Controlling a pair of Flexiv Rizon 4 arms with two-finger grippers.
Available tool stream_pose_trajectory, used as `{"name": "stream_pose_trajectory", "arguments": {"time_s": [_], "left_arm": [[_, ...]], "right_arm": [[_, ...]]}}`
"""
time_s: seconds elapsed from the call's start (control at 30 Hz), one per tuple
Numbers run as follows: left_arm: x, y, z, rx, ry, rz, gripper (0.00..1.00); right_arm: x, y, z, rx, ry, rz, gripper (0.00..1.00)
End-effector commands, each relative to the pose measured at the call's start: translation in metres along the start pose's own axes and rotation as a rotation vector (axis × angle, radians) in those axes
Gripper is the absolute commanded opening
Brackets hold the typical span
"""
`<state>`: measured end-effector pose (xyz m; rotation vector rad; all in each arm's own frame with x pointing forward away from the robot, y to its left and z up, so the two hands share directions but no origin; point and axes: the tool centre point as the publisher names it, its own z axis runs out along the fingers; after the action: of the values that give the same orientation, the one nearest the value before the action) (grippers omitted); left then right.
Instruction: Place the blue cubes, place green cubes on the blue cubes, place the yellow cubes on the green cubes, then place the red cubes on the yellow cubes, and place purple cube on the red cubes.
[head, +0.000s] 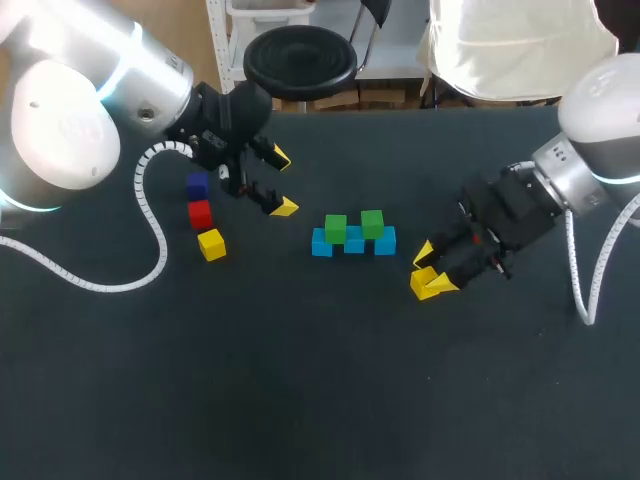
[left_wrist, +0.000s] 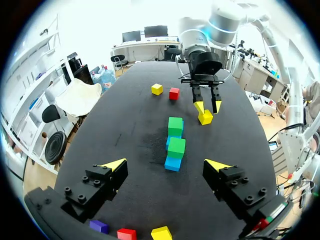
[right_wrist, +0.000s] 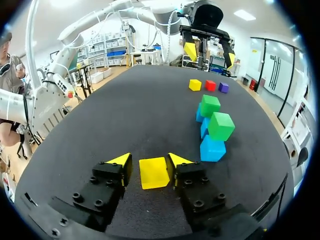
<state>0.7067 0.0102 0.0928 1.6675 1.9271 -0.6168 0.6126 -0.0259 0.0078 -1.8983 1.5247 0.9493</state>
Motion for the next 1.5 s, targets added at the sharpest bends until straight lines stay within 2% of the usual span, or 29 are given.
{"name": "stream_pose_trajectory", "arguments": {"time_s": [0.03,0.53,1.17,1.23,1.27,1.33,1.5], "left_arm": [[0.002,-0.001,0.000,-0.001,-0.006,0.004,1.00],[0.002,-0.001,0.000,-0.001,-0.006,0.004,1.00],[0.002,-0.001,0.000,-0.001,-0.006,0.004,1.00],[0.002,-0.001,0.000,-0.001,-0.006,0.004,1.00],[0.002,-0.001,0.000,-0.001,-0.006,0.004,1.00],[0.002,-0.001,0.000,-0.001,-0.006,0.004,1.00],[0.002,-0.001,0.000,-0.001,-0.006,0.004,1.00]], "right_arm": [[0.000,0.002,0.001,0.006,0.003,-0.002,1.00],[0.005,-0.003,-0.006,0.007,0.023,0.004,1.00],[0.017,-0.005,0.002,0.002,0.007,0.035,1.00],[0.017,-0.005,0.003,0.005,0.008,0.034,0.64],[0.017,-0.005,0.004,0.007,0.007,0.034,0.50],[0.017,-0.004,0.005,0.008,0.008,0.035,0.47],[0.019,-0.006,0.009,0.009,0.015,0.043,0.47]]}}
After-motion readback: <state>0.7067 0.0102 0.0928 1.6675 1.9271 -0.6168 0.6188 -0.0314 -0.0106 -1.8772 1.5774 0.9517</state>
